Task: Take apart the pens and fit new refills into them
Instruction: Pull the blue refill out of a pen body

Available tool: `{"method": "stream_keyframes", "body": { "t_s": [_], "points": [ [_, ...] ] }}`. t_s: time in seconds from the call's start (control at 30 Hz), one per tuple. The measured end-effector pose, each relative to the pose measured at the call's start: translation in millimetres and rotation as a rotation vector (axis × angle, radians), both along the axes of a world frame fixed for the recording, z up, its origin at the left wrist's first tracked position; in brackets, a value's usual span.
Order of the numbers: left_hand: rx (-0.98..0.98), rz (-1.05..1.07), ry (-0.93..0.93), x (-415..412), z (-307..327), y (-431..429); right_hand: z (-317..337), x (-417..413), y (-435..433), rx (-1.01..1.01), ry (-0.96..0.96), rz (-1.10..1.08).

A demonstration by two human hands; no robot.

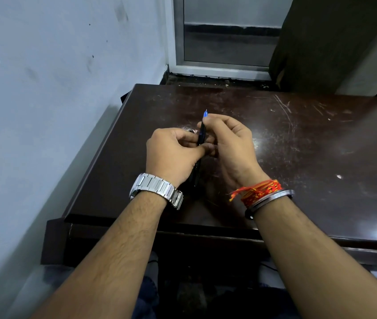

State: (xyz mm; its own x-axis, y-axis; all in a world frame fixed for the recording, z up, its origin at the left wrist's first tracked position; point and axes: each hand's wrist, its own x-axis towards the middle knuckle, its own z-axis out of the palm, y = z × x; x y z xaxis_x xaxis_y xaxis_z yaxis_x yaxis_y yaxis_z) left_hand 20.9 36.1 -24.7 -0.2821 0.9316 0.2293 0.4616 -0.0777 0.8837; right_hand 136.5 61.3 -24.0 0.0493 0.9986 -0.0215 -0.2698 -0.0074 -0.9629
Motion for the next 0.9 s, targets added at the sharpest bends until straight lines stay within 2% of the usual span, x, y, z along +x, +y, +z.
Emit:
{"method": "stream_keyframes", "body": {
  "t_s": [0.13,0.27,0.4,0.57,0.73,0.9],
  "points": [
    [-0.007,-0.002,0.004,1.0,0.1,0.4,-2.1,1.8,0.1,0.043,-0.043,-0.032],
    [0.011,-0.016,0.004,2.7,1.4,-1.1,0.6,3.0,2.0,0.025,0.009,-0.033],
    [0.011,-0.005,0.014,3.7,0.6,0.1,-1.7,1.6,-0.6,0.064,-0.056,-0.055],
    [0.012,-0.013,0.02,5.1,-0.5,0.2,0.9,0.9,1.6,0.03,0.002,-0.054],
    [0.021,-0.013,0.008,5.1,-0.8,0.6,-2.5,0.1,-0.7,0.077,-0.076,-0.087],
    [0.035,-0.017,0.002,5.2,-1.7,1.1,1.5,1.7,0.1,0.054,-0.015,-0.065]
  ]
}}
